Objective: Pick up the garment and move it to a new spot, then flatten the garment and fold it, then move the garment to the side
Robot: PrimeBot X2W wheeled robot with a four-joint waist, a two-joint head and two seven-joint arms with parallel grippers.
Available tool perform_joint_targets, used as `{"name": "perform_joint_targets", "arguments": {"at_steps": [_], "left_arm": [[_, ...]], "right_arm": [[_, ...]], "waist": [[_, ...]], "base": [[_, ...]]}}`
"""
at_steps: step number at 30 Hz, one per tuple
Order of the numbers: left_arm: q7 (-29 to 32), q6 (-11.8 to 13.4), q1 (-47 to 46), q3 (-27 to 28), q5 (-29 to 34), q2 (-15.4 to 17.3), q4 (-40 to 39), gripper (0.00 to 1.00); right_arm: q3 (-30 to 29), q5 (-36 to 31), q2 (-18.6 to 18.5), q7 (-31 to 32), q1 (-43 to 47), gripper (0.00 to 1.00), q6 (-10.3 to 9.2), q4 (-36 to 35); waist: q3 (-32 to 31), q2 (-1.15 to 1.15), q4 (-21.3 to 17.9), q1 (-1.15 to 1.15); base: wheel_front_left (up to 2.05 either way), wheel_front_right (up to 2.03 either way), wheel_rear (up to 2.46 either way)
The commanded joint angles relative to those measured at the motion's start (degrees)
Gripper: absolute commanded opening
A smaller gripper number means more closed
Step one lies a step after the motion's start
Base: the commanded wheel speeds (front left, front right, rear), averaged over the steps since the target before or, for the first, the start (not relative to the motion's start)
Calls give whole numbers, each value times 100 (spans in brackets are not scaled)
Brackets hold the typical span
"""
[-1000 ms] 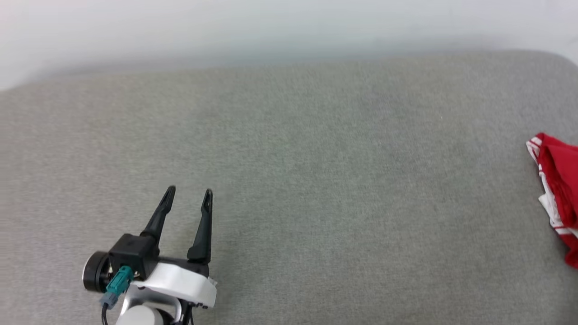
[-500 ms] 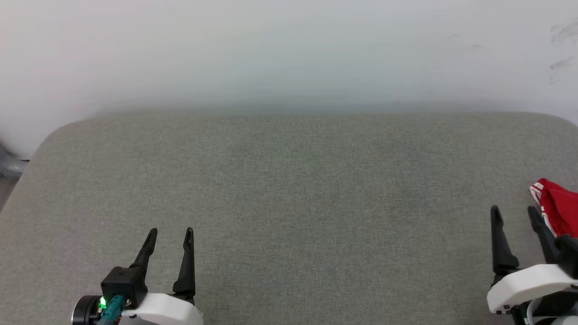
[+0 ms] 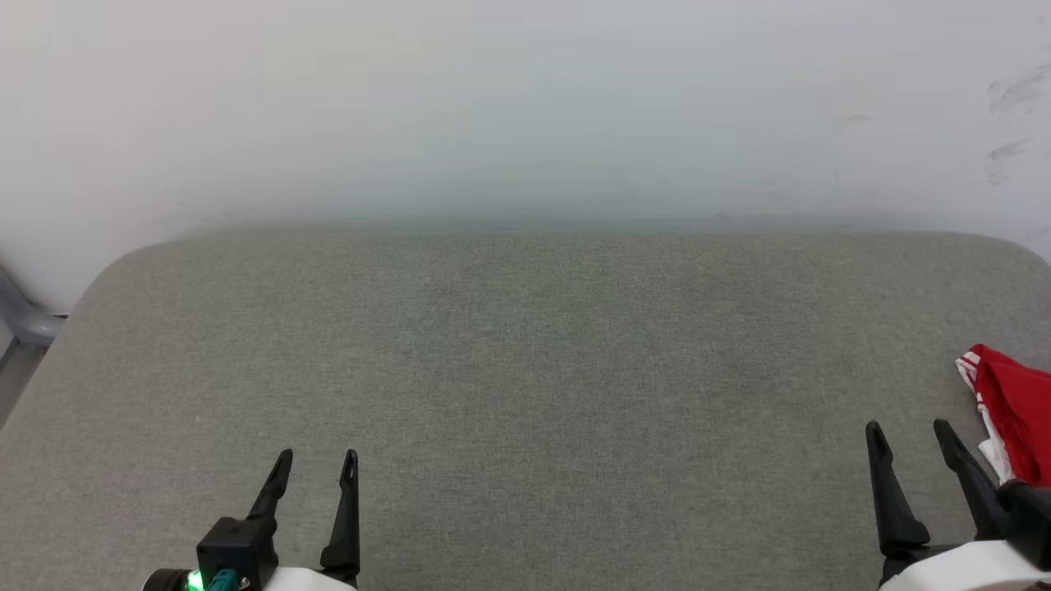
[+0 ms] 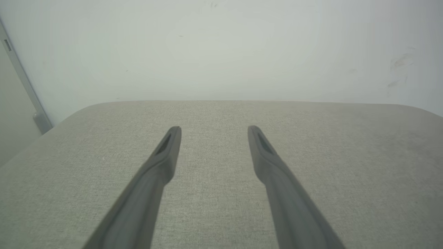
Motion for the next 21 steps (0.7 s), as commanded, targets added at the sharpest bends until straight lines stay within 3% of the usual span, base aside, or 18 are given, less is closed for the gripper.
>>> {"name": "perform_joint_targets", "arguments": {"at_steps": [1,19,20,21], "left_arm": [[-25,11,71,-12,52,-9,-24,100],[-26,-101,-82,10,238,-64,-57,100],[-1,-101,-33,5,214,-63,-44,0],[4,-101,-19,0,208,-72,-16,0]], "right_arm": [[17,60,18,24,120,100,-5,-70],[133,93,20,140,101,100,-5,-189],[121,85,3,147,152,0,0,-183],[122,87,3,144,158,0,1,-151]], "waist": [[-20,0,-6,0],[-47,0,57,0],[-56,0,60,1],[-57,0,61,1]], "base": [[0,0,0],[0,0,0],[0,0,0],[0,0,0]]}}
